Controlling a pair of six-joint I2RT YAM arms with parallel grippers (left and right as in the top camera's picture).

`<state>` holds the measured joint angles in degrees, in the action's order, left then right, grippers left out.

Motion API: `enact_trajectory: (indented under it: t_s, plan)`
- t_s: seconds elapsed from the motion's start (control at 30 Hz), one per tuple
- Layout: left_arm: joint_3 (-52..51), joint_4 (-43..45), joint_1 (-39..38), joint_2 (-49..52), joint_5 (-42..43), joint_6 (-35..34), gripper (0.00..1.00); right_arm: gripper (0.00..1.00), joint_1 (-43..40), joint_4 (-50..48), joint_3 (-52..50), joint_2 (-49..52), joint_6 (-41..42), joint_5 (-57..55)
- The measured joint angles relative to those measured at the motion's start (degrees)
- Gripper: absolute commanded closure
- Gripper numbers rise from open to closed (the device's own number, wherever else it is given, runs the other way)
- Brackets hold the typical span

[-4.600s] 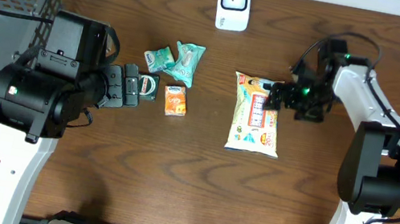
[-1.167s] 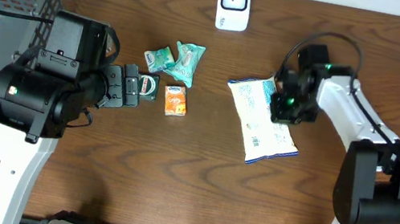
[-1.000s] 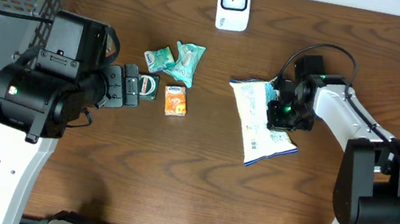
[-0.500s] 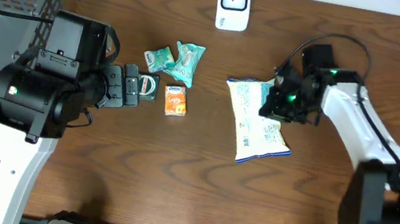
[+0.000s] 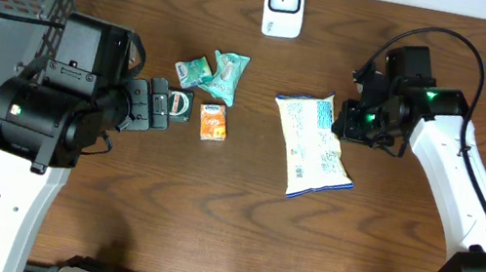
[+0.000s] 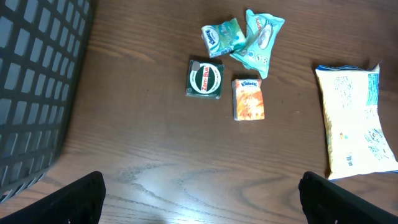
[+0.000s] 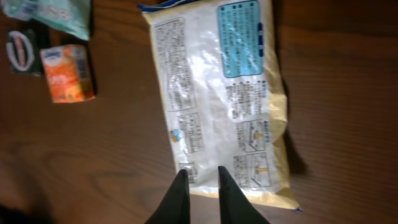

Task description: Scan the item barcode

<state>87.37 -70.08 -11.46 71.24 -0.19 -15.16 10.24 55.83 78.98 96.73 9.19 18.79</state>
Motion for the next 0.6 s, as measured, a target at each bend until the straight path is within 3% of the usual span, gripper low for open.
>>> enact_trajectory:
  t_s: [0.07, 0.27, 0.33, 0.6]
  plan:
    - [0.0, 0.0, 0.0, 0.0, 0.0, 0.0, 0.02, 0.74, 0.0, -0.2, 0.0, 0.0, -0.2, -0.9]
    - [0.0, 0.0, 0.0, 0.0, 0.0, 0.0, 0.02, 0.13, -0.6, -4.9, 0.0, 0.0, -0.7, -2.5]
    - [0.0, 0.0, 0.0, 0.0, 0.0, 0.0, 0.02, 0.02, -1.1, -6.6, 0.0, 0.0, -0.8, -2.9]
    - [0.0, 0.0, 0.0, 0.0, 0.0, 0.0, 0.02, 0.01, -2.2, -9.4, 0.0, 0.0, -1.6, -5.7]
